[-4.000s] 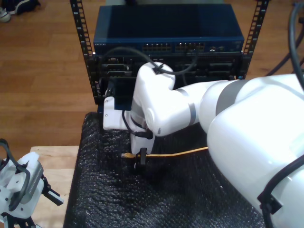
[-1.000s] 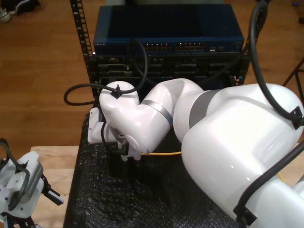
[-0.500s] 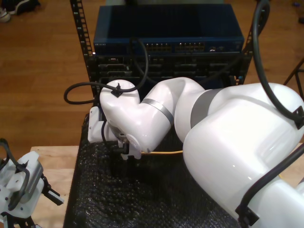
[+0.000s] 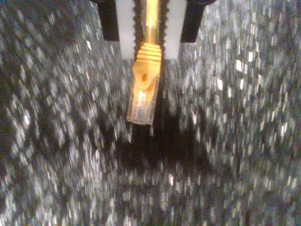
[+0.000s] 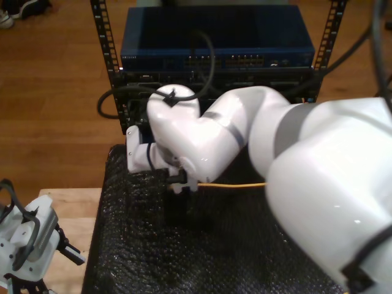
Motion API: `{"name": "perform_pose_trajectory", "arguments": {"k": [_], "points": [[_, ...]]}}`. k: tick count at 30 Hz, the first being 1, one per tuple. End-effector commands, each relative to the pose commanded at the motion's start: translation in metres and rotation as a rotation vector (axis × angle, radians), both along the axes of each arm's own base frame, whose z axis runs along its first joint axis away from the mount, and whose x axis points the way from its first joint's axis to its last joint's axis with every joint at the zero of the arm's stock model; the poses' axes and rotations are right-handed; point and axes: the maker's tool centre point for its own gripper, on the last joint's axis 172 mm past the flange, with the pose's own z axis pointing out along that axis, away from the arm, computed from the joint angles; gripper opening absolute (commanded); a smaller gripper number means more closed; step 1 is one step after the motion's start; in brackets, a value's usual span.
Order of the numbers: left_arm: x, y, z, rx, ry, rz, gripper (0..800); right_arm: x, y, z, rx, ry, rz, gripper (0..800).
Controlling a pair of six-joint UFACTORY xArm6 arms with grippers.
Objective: Grab the cable and plug it in
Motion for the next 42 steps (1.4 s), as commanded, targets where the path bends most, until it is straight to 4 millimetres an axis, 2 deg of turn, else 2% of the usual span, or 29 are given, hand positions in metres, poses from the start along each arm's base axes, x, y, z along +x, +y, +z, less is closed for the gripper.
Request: {"name": "perform_pose_trajectory", "arguments": {"k": [5,10,13,17,24,34,39,42], "points": [[0.004,-0.008,0.002,-0.011,-0.009,-0.011,800,-0.01,-0.019,0.017,0.079,0.05,-0.013,6],[0.008,-0.027,0.006,-0.005,-0.01,-0.079,800,-0.028,-0.037,0.028,0.144,0.122,-0.017,6],[0.019,-0.041,0.015,-0.009,-0.015,-0.08,800,-0.034,-0.048,0.041,0.186,0.144,-0.03,6],[0.034,-0.07,0.035,-0.042,-0.031,-0.096,800,-0.044,-0.059,0.058,0.242,0.168,-0.043,6],[0.068,-0.111,0.074,-0.122,-0.099,-0.102,800,-0.059,-0.065,0.086,0.338,0.213,-0.049,6],[0.118,-0.135,0.085,-0.279,-0.087,-0.003,800,-0.074,-0.067,0.11,0.426,0.256,-0.052,6],[0.14,-0.146,0.108,-0.304,-0.144,-0.01,800,-0.081,-0.063,0.111,0.442,0.283,-0.054,6],[0.144,-0.152,0.117,-0.309,-0.165,-0.026,800,-0.082,-0.059,0.116,0.469,0.283,-0.052,6]]}}
